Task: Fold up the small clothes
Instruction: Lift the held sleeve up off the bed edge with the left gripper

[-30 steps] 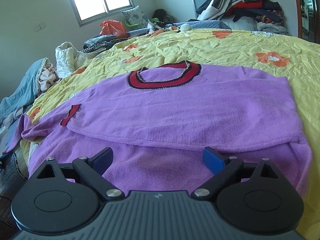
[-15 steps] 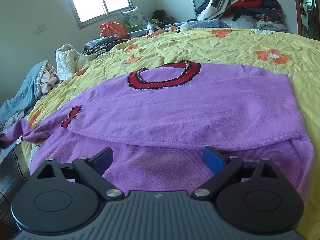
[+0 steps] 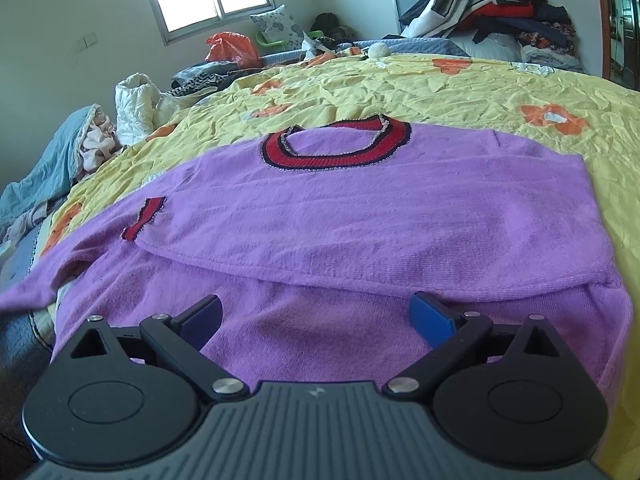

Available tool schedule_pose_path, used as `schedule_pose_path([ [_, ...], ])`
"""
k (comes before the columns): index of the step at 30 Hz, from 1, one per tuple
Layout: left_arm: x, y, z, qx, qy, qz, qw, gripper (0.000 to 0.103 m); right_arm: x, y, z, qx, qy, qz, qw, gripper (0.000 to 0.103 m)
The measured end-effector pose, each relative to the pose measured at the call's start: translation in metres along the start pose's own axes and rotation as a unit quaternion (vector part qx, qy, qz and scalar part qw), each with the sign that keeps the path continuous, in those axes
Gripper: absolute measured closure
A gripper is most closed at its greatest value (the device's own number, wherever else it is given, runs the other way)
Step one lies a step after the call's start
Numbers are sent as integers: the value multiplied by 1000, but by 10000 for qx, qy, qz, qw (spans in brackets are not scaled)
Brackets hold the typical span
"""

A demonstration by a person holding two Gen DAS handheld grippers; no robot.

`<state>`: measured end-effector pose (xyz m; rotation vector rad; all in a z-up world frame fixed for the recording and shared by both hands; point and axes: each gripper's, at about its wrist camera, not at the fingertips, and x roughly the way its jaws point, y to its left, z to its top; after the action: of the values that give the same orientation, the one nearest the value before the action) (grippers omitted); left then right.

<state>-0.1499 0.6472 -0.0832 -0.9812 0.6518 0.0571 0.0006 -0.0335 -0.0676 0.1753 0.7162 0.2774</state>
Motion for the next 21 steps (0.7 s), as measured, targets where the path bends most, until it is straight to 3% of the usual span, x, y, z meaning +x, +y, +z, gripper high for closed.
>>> schedule_pose_path([
  [2, -3, 4, -14, 238, -85, 115, 9996, 102, -1, -2, 0, 46, -10, 48, 10000, 2],
  [3, -6, 8, -18, 210, -134, -3, 9997, 102, -1, -3, 0, 65, -15, 69, 10000, 2],
  [4, -9, 13, -19, 58, -207, -93, 9997, 95, -1, -3, 0, 81, -18, 87, 9999, 2],
  [5, -12, 16, -18, -94, -326, -113, 9994, 76, -1, -4, 0, 104, -27, 106, 9999, 2],
  [6, -17, 17, -15, -223, -505, -174, 9983, 67, -2, -5, 0, 123, -34, 120, 9998, 2],
  [7, -23, 16, -12, -363, -730, -251, 9964, 51, -2, -6, 0, 137, -38, 129, 9998, 2],
  [8, -27, 14, -7, -527, -868, -250, 9945, 24, -2, -5, 0, 146, -43, 132, 9998, 2],
  [10, -27, 14, 3, -990, -892, -374, 9904, 0, -2, -5, 0, 149, -50, 127, 9998, 2],
  [11, -24, 14, 8, -1212, -790, -454, 9884, 0, -2, -6, 0, 142, -42, 129, 9998, 2],
  [15, 3, 23, 23, -2234, -236, 10, 9744, 0, -2, -6, 0, 141, -40, 134, 9998, 2],
  [18, 10, 18, 34, -2474, -142, 306, 9683, 2, -2, -6, 0, 150, -47, 136, 9998, 2],
  [19, 12, 14, 37, -2453, -75, 492, 9682, 7, -2, -6, 0, 144, -45, 133, 9998, 2],
  [21, 19, 5, 44, -2110, 235, 1078, 9712, 60, -2, -6, 0, 143, -43, 136, 9998, 2],
])
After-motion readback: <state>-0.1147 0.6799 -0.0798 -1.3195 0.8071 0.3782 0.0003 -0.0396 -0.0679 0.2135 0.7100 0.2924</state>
